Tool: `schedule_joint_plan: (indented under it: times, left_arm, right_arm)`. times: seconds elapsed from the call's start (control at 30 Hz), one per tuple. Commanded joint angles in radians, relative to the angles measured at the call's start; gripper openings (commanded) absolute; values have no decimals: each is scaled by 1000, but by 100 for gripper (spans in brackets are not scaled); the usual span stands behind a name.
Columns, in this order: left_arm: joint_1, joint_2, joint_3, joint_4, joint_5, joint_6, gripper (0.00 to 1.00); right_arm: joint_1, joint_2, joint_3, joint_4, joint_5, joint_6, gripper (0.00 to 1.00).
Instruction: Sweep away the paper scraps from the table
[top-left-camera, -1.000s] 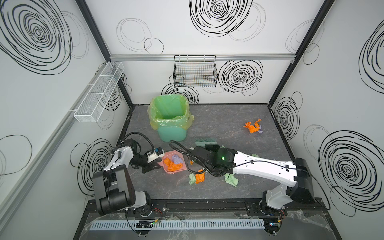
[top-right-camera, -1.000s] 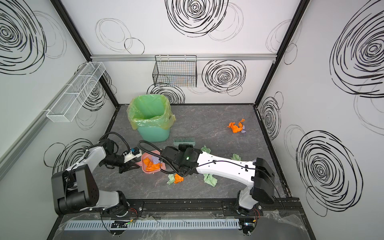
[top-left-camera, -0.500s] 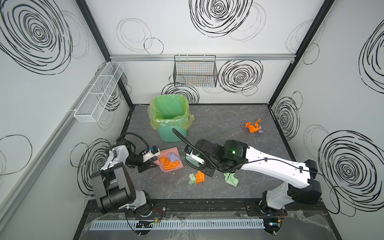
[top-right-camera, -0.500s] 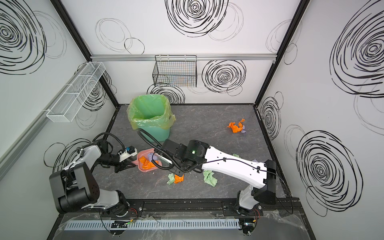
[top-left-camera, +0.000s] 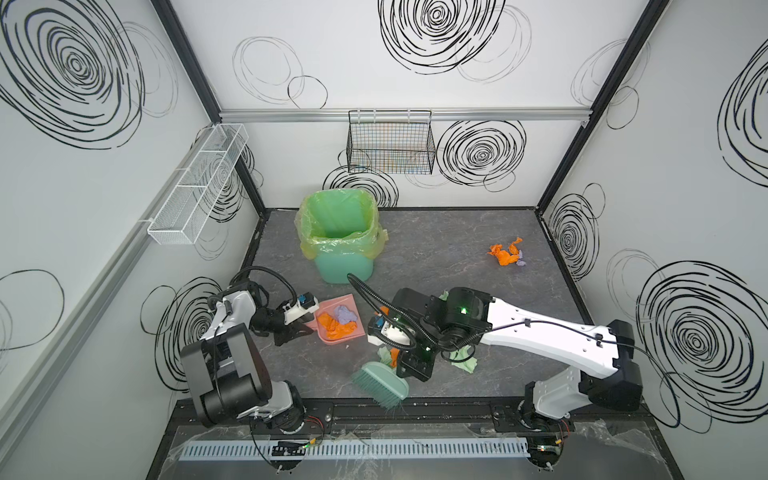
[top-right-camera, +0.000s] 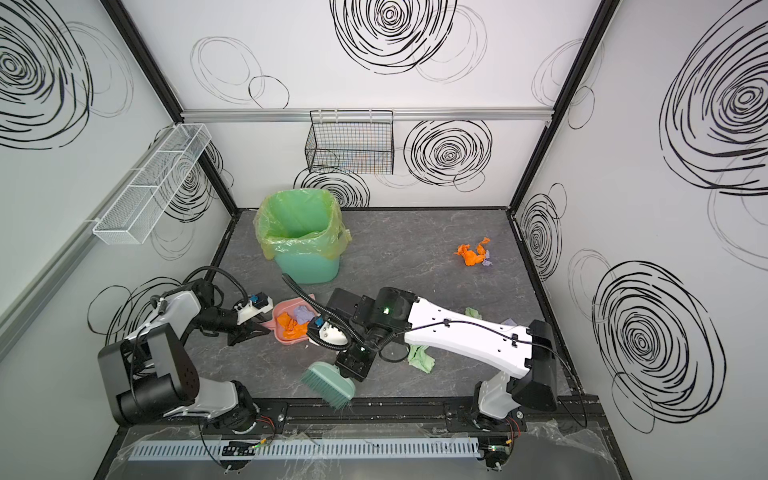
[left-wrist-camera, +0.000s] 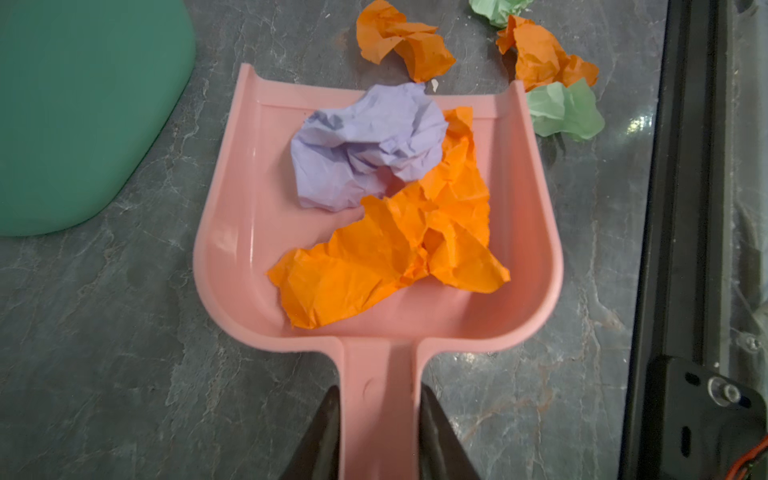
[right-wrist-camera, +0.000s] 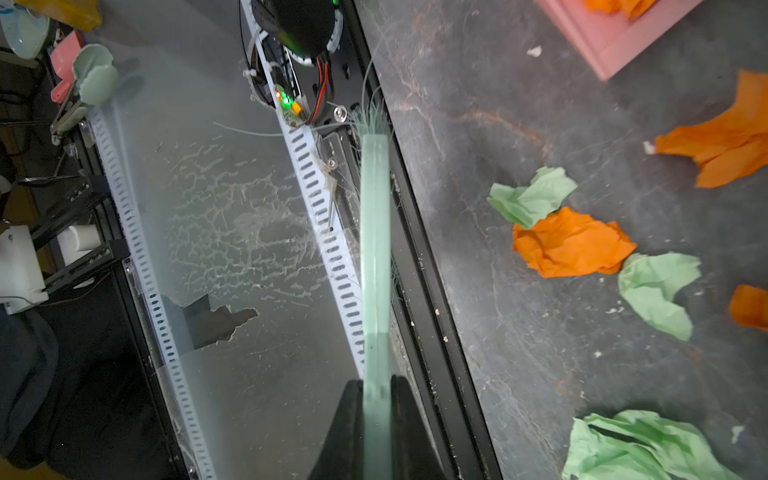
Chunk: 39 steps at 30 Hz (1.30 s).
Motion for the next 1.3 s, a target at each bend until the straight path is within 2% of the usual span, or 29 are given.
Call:
schedule_joint_plan:
  times: [0.0, 0.33, 0.7, 1.1, 1.27]
  left_arm:
    - [11, 9, 21, -57, 31, 43, 0]
    - [29, 22, 19, -64, 39, 72, 0]
    - [49, 59, 24, -73, 46, 100, 0]
    - [52, 63, 39, -83, 48, 101, 0]
    - [32, 52, 40, -93, 54, 96, 0]
  right_arm:
    - [-33, 15, -9, -2, -30, 1, 0]
    - [-90, 130, -12, -6, 66, -33, 0]
    - [-175, 171, -27, -11, 181, -31, 0]
    - [-272, 151, 6, -28, 294, -4, 0]
    - [-285, 99, 22, -29, 270, -13, 0]
